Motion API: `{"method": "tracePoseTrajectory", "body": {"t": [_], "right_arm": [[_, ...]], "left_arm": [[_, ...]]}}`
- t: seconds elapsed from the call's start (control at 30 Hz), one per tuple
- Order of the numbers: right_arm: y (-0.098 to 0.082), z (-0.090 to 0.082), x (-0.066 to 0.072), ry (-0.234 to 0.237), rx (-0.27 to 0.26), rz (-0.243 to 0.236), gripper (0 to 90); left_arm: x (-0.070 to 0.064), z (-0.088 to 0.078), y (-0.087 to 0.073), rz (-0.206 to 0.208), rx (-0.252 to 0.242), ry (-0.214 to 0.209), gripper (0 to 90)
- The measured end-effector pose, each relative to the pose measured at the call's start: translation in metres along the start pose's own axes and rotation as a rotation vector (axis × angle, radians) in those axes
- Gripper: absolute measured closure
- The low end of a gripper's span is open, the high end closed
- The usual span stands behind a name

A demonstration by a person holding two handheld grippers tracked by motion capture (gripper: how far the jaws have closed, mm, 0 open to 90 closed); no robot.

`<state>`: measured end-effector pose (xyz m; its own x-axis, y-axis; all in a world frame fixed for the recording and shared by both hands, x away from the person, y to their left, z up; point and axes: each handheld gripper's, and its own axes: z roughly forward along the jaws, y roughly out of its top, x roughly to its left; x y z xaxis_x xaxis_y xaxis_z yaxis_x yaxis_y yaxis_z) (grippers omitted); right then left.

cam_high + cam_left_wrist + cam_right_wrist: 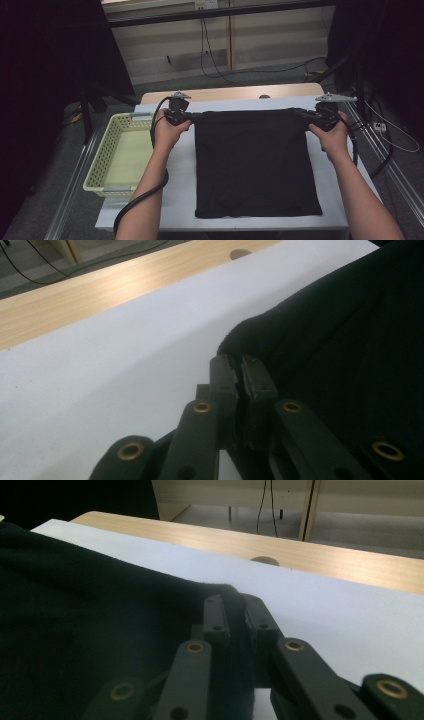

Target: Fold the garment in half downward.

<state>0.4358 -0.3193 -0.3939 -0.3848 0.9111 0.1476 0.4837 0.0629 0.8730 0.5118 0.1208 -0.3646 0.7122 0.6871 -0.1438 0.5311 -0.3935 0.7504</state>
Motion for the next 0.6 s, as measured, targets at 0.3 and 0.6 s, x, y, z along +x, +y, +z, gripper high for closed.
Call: {"method": "tracePoseTrajectory", "body": {"t": [0.3,0.6], "right_arm": [[0.011,0.015,-0.010,-0.025,-0.010,0.018,82.8],[0.031,0.044,-0.018,-0.125,0.046,-0.042,43.6]], "left_arm": [[0.015,0.014,0.016,0.001,-0.002,0.005,85.0],[0.034,0.040,0.022,-0.071,0.019,0.029,37.2]]}}
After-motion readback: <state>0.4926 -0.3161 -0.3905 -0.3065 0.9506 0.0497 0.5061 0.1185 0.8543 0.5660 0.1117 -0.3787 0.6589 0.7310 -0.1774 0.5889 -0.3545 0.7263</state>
